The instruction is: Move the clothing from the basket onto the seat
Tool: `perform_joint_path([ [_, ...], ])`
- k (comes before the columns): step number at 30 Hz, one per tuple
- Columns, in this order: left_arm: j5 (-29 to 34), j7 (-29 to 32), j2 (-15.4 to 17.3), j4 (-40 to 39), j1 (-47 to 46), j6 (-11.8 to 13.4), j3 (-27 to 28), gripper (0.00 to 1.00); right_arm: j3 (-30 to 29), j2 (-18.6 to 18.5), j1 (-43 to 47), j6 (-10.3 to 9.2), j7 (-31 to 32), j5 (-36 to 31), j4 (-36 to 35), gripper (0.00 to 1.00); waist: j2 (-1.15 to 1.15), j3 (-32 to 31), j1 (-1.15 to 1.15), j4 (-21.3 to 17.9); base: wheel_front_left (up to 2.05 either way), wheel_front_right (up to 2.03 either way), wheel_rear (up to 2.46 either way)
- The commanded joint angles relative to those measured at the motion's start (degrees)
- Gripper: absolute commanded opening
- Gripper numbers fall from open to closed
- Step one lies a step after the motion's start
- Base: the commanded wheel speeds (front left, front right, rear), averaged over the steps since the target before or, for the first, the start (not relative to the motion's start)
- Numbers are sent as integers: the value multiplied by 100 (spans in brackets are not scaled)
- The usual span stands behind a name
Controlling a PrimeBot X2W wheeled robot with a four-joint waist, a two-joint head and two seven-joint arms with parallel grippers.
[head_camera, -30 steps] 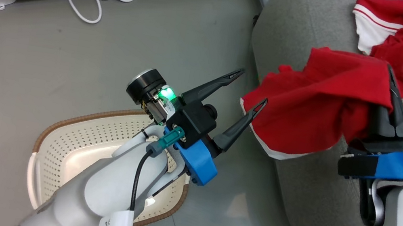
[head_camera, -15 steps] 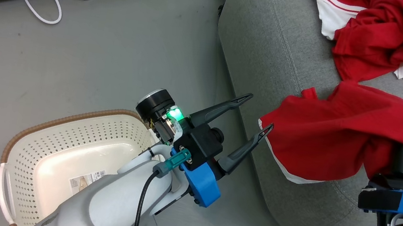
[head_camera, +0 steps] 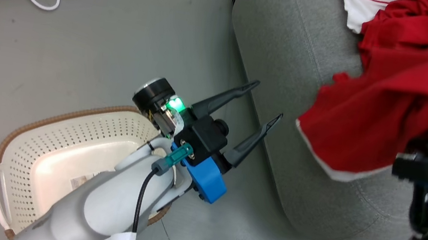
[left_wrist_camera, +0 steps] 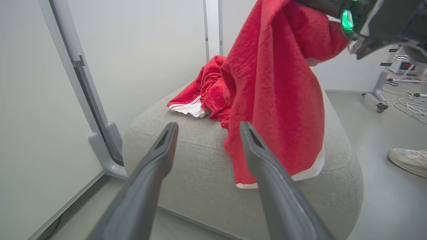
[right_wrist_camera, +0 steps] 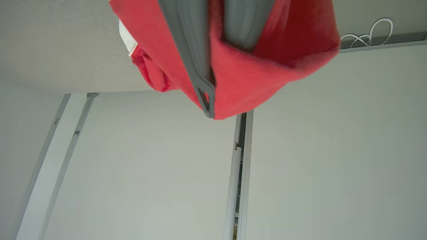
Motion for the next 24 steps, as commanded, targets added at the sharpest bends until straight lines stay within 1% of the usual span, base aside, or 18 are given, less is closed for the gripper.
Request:
perform_joint_path([
  [1, 51, -15, 59, -23, -123, -7, 56, 100, 3, 3, -224, 1, -6, -52, -77, 0, 0, 185, 0, 21, 0, 0, 0],
  [4, 118, -15, 123, -43, -294, -7, 95, 100, -97, -61, -890, 1, -6, -76, -252, 0, 0, 531, 0, 67, 0, 0, 0],
  [7, 197, -15, 197, -50, -491, -7, 100, 100, -287, -265, -1584, 0, -5, -64, -351, 0, 0, 892, 0, 121, 0, 0, 0],
  [10, 274, -15, 283, -81, -732, -7, 76, 100, -686, -652, -2301, 0, -5, -13, -431, 0, 0, 1353, 0, 190, 0, 0, 0],
  [15, 399, -15, 405, -137, -1122, -7, 91, 100, -1609, -1414, -3219, 1, -5, 65, -352, 0, 0, 2022, 0, 299, 0, 0, 0],
  [18, 450, -15, 455, -169, -1266, -6, 108, 100, -2074, -1854, -3553, 0, -5, 213, -66, 0, 0, 2333, 0, 325, 0, 0, 0],
  [21, 492, -16, 498, -195, -1349, -6, 96, 100, -2268, -2200, -3690, 1, -4, 206, 556, 0, 0, 2550, 0, 334, 0, 0, 0],
  [24, 488, -15, 523, -222, -1395, -6, 91, 100, -2270, -2218, -3643, 1, -4, 156, 1234, 0, 0, 2700, 0, 339, 0, 0, 0],
])
